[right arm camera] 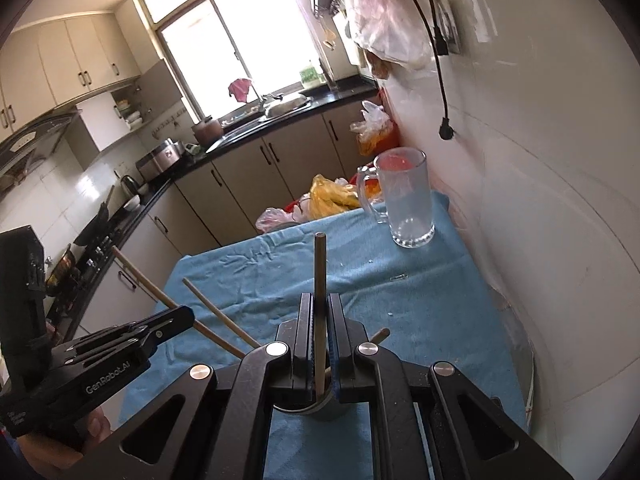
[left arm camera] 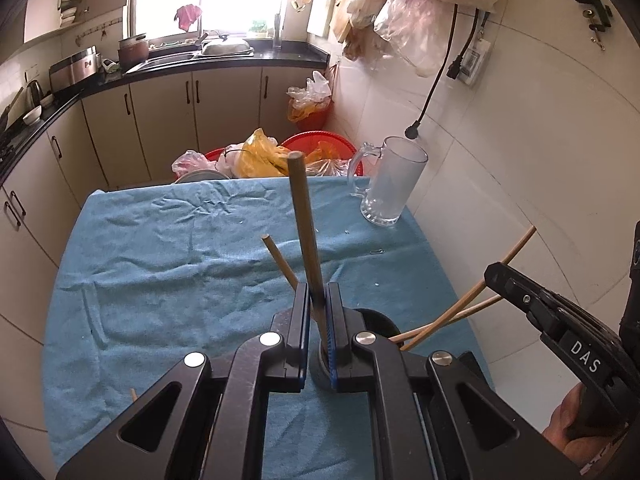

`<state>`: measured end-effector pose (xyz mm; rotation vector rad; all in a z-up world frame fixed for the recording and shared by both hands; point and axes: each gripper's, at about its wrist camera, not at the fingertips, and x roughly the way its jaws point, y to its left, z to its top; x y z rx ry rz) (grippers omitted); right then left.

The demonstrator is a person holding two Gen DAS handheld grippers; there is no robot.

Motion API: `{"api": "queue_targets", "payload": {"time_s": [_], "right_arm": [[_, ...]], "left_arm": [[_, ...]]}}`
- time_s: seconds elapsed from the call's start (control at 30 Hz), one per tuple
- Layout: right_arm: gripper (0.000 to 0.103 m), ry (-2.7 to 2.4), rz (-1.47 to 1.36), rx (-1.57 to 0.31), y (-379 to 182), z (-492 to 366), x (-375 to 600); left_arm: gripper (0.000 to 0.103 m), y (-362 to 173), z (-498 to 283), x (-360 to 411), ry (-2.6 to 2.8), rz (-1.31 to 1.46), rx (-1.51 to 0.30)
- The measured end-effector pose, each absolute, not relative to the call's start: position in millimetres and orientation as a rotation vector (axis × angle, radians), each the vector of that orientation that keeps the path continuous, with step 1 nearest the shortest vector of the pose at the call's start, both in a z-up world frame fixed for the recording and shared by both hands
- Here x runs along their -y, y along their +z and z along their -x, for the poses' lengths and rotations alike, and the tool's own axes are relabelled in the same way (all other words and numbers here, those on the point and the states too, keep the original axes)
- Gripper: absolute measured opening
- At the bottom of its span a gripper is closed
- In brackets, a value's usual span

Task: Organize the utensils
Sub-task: 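Open the left tool into the black cup while the right tool releases its chopstick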

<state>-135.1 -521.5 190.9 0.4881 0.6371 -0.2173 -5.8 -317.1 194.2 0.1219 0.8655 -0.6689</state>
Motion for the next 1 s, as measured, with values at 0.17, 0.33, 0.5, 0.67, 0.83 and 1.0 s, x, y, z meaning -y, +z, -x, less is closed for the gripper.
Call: {"api": "queue_targets", "payload": {"time_s": [0.17,0.33,0.5,0.67,0.83,1.0], "right_arm": [[0.008,-0.22,-0.484,-0.635,190.8,133.9,523.0],[0.009,-0.222,-0.483,-0.627,194.8,136.1,522.9],[0.009,-0.237,-0.487,-0.586,208.7,146.9,525.5],[0.03,-0.265,-0.476,-0.532,229.6,164.6,524.7],[0.045,-0.303,-0.476,-0.508,241.5,183.5,523.6],[0.062,-0.359,-0.499,-0.501,243.2,203.5,524.4]], "left_arm": [[0.013,195.4,2.9,315.1,-0.658,-0.108,-0.869],[0.028,202.6,5.0,310.3,-0.641,-0.089,-0.843],[0.03,219.7,8.3,300.2,-0.632,-0.055,-0.808],[0.037,240.6,14.3,285.3,-0.612,-0.029,-0.749],[0.042,251.9,18.8,267.5,-0.591,-0.008,-0.72],[0.046,254.5,23.0,247.1,-0.567,0.008,-0.716]]}}
